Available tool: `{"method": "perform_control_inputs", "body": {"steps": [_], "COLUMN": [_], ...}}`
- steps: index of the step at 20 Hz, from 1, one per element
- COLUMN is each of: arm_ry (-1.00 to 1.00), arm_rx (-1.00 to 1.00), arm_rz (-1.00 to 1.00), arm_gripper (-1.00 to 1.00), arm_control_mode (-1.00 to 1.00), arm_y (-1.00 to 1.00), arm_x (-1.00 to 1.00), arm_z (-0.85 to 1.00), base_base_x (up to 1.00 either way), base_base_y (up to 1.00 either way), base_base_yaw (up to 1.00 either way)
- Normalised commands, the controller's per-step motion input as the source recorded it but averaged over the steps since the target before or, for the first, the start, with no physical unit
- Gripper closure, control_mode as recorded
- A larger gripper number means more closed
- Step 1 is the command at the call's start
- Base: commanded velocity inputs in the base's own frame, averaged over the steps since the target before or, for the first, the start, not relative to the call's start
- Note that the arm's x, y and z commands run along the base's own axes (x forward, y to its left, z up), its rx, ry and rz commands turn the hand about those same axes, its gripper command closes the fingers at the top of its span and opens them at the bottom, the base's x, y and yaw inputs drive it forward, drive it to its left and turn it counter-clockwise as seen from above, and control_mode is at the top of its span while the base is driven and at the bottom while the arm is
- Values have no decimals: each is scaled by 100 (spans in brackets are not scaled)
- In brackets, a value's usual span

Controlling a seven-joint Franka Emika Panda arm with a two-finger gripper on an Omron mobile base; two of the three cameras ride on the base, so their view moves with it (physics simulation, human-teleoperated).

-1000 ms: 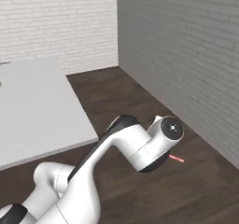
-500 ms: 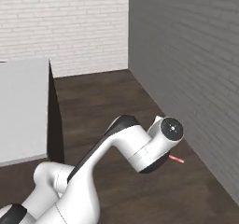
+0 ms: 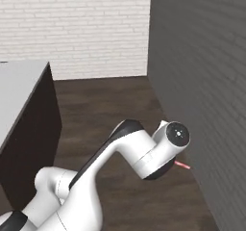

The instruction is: Take a straw from the drawer in front and place it inside the glass cup on the dining counter.

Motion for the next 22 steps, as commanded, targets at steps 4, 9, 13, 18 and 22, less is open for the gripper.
{"method": "perform_control_inputs", "body": {"steps": [4,9,13,18,22], "arm_ry": [0,0,0,0,0], "arm_rx": [0,0,0,0,0], "arm_rz": [0,0,0,0,0], "arm_gripper": [100,100,100,100,100], "arm_control_mode": [100,100,100,100,100], "arm_y": [0,0,0,0,0], "arm_x": [0,0,0,0,0], "arm_z": [0,0,0,0,0], "base_base_x": [81,90,92,92,92], "base_base_y": [-71,-58,-45,-42,-43], "base_base_yaw": [38,42,48,49,49]}}
